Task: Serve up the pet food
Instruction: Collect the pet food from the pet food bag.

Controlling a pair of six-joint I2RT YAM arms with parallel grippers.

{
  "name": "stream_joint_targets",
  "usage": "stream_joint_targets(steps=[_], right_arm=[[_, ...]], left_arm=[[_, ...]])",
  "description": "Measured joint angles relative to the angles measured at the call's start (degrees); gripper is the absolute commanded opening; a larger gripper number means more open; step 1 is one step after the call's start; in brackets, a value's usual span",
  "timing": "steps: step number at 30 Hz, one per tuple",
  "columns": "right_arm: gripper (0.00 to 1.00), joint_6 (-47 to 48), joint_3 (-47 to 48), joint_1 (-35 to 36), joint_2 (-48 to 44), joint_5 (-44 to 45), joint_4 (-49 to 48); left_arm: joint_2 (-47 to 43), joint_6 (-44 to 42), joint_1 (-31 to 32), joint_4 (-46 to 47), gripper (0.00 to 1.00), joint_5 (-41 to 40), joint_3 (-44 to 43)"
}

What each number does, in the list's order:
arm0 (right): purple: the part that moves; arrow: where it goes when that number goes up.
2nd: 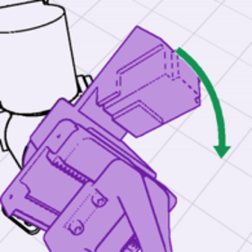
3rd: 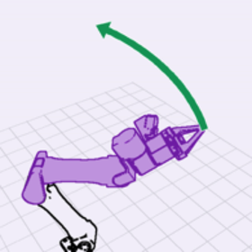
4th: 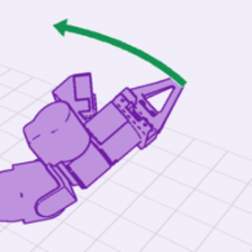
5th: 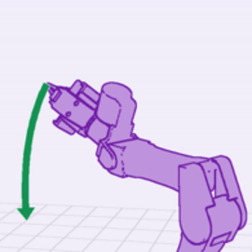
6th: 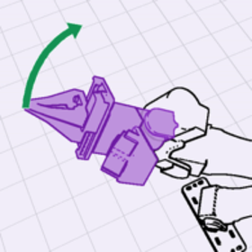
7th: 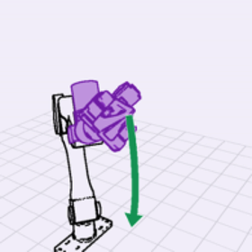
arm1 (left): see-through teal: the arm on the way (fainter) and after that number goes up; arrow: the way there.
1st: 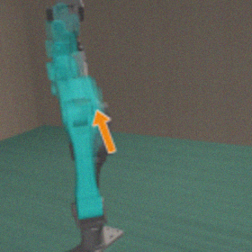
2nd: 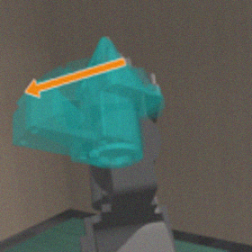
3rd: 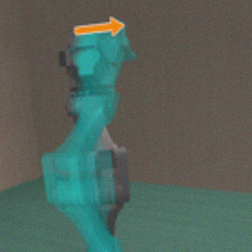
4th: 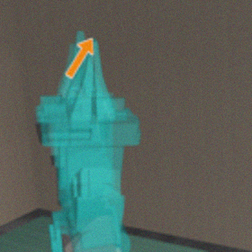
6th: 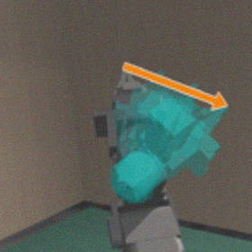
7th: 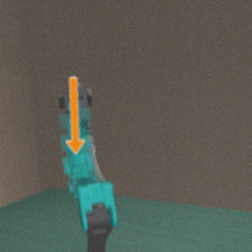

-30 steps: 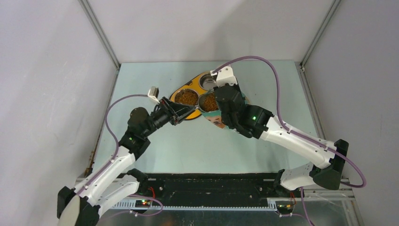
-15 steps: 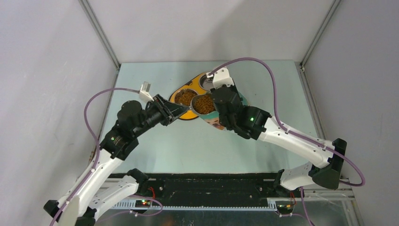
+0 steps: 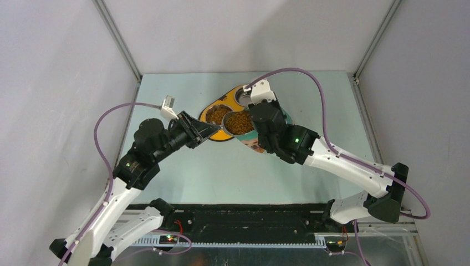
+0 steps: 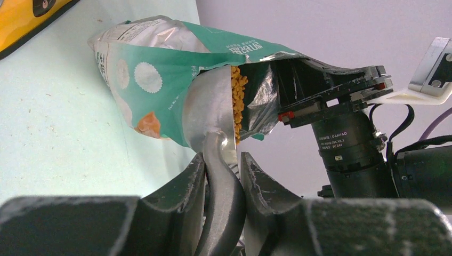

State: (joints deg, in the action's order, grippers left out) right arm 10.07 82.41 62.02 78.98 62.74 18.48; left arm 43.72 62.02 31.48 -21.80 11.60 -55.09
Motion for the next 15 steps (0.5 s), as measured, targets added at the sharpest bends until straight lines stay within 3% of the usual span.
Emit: stream_joint_targets(steps=[6, 15], right_arm=[[0.00, 1.07, 0.00, 0.13, 0.00, 1.01, -0.26], [0.00, 2.03, -0.02, 0.31, 0.00, 2.12, -0.57]], left_arm=[[0.72, 0.07, -0.04, 1.88, 0.00, 0.59, 0.87], [0.68, 7.39, -0.15, 18.62, 0.00, 4.22, 11.91]])
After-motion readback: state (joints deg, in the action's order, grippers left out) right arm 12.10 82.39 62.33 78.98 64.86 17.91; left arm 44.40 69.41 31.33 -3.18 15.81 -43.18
